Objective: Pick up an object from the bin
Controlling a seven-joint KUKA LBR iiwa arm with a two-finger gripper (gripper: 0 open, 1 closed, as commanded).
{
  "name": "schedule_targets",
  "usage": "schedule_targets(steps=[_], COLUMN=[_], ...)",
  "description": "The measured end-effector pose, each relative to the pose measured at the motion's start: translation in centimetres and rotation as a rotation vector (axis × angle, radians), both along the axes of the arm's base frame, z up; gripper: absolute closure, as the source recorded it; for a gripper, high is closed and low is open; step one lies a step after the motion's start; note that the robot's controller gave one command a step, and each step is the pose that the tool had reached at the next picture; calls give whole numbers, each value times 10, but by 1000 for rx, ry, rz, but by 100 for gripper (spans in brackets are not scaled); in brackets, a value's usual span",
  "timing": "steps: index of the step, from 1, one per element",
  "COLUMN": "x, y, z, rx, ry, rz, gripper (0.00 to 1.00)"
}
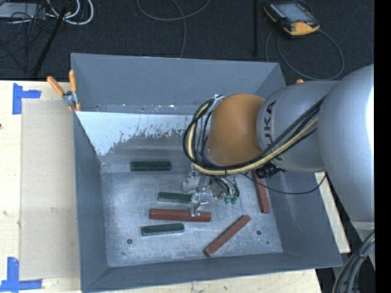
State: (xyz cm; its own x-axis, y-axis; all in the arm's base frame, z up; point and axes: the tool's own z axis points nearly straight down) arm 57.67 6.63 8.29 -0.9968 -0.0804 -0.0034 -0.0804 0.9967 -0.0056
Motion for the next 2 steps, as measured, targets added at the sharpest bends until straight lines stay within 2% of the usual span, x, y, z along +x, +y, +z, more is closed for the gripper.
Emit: schedule_targets(steps=[1,2], x=[0,8], y=[0,-11], z=[0,142], rx=[0,5], ry=[0,2], rz=[-1,-3], gripper=[100,100])
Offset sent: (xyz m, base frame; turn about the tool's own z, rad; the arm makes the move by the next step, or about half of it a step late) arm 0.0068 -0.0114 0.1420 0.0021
